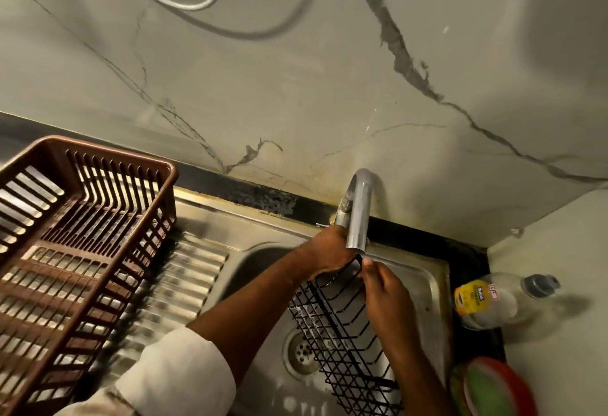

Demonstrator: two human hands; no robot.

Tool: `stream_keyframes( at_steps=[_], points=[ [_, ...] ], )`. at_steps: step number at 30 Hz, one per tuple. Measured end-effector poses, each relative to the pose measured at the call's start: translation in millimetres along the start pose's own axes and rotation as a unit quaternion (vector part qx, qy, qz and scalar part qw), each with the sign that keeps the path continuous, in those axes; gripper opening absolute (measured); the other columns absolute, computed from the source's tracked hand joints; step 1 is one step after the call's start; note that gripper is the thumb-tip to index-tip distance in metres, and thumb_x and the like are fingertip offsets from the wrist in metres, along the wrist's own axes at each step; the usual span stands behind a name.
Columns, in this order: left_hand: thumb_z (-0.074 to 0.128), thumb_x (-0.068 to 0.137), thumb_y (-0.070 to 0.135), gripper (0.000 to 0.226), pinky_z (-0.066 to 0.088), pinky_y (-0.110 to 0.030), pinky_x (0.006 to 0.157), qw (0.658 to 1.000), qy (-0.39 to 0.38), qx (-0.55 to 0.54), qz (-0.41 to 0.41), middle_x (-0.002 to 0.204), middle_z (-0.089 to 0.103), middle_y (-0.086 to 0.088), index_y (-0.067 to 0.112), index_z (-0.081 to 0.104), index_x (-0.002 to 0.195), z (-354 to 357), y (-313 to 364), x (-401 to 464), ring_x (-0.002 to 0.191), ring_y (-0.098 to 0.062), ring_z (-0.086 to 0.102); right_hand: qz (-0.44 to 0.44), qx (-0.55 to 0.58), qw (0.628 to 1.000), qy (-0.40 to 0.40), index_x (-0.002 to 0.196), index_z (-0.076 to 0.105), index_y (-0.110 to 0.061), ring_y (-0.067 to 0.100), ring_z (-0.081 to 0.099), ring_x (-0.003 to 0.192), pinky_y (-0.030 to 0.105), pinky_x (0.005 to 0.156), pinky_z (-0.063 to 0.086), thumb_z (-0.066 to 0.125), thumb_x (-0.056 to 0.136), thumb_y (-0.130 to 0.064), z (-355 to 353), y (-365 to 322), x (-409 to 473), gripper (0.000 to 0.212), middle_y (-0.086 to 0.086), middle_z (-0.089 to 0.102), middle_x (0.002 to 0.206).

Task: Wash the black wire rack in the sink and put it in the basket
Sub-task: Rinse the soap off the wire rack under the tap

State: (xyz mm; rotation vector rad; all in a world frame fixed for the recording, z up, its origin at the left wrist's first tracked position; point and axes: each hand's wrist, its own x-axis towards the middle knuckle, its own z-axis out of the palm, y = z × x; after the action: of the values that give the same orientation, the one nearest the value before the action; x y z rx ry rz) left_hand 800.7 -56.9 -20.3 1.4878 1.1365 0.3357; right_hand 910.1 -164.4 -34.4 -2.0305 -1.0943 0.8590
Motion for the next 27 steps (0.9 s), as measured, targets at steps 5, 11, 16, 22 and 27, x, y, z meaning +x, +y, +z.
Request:
stream_keyframes(
  at_steps=[5,11,16,22,27],
  points=[
    [0.063,0.100,0.013,0.029,0.054,-0.017,0.078,0.999,-0.001,-0.017,0.039,0.110,0.067,-0.006,0.006,0.061,0.128,-6.5,4.5,1.2,0.093,-0.014,0.064,0.015,0.062,0.998,0.005,0.078,0.069,-0.021,0.019,0.049,0.059,0.036,0.060,0.039,0.053,0.097,-0.054,10.4,-10.4,15.3,0.041,0.001,0.055,0.061],
    [0.061,0.101,0.017,0.031,0.056,-0.019,0.078,0.999,-0.044,0.018,0.023,0.102,0.069,-0.004,0.001,0.064,0.127,-18.3,-8.5,7.9,0.087,-0.011,0.066,0.045,0.110,0.992,0.034,0.081,0.073,-0.005,0.044,0.065,0.074,0.055,0.078,0.057,0.045,0.068,-0.089,11.9,-2.1,16.5,0.089,0.024,0.068,0.073],
    [0.051,0.093,0.060,0.053,0.059,-0.040,0.078,0.999,-0.039,0.027,-0.027,0.090,0.069,-0.007,0.011,0.070,0.104,-34.4,-29.4,10.3,0.079,-0.019,0.064,0.110,0.214,0.969,0.057,0.107,0.075,-0.012,0.030,0.067,0.108,0.053,0.103,0.049,0.058,0.070,-0.082,3.9,2.3,19.7,0.081,0.012,0.075,0.108],
    [0.056,0.098,0.054,0.047,0.037,-0.026,0.055,0.998,-0.019,0.017,-0.050,0.064,0.048,0.000,0.011,0.063,0.081,-32.6,-31.6,10.3,0.055,-0.012,0.042,0.043,0.191,0.980,0.045,0.079,0.069,-0.012,0.021,0.059,0.074,0.038,0.075,0.043,0.047,0.103,-0.045,-0.3,-0.3,23.0,0.046,0.005,0.064,0.075],
    [0.054,0.099,0.053,0.049,0.041,-0.031,0.061,0.995,0.043,0.084,-0.042,0.061,0.050,-0.004,0.013,0.062,0.072,-24.3,-34.2,10.9,0.055,-0.018,0.046,-0.023,0.158,0.987,0.035,0.081,0.069,-0.029,0.013,0.060,0.069,0.034,0.067,0.049,0.053,0.103,-0.026,3.5,0.0,30.2,0.027,-0.001,0.069,0.076]
  ],
)
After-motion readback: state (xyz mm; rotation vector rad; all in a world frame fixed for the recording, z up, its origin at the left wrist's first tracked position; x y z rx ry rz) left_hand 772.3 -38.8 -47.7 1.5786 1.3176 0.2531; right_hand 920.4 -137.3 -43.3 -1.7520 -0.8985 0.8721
